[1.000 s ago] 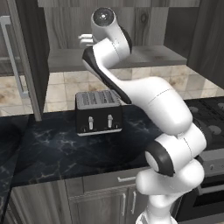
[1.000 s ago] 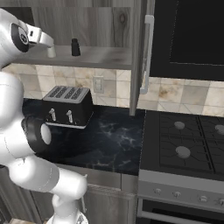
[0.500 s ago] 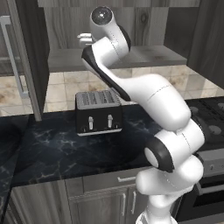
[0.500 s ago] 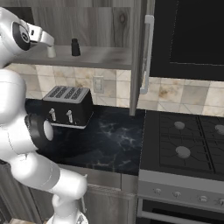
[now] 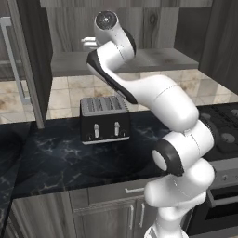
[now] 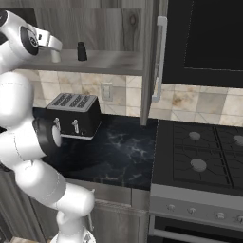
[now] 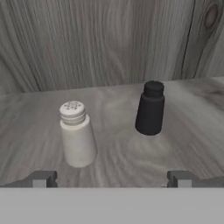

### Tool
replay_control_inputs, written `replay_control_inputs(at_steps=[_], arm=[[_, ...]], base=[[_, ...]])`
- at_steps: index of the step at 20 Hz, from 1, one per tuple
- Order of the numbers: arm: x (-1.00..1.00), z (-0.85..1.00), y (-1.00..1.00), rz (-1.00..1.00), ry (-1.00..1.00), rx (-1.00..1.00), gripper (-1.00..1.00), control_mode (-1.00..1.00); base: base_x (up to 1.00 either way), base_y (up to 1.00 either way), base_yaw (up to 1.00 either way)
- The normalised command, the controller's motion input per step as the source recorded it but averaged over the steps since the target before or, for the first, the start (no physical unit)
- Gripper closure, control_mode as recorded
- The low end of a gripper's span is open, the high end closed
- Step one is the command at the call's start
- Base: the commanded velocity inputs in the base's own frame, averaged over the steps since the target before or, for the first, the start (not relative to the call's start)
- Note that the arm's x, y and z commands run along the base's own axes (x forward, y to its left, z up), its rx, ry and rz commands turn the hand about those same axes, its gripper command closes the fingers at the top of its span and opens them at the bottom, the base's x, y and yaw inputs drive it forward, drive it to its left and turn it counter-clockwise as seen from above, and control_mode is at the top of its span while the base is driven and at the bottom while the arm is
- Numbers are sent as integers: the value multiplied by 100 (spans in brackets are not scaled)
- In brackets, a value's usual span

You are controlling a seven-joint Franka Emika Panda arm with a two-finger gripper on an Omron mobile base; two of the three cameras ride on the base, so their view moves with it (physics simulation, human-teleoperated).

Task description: Move the shaker and shaker from the cabinet to the dining counter.

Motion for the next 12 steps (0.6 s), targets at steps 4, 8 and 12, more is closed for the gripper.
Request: replay_control_inputs(at_steps=[4, 8, 12], arm=[[32, 0, 13, 0, 0, 0, -100, -100], [32, 0, 12, 0, 0, 0, -100, -100], [38, 0, 6, 0, 0, 0, -100, -100]], base=[[0, 0, 0], [0, 0, 0], [0, 0, 0]])
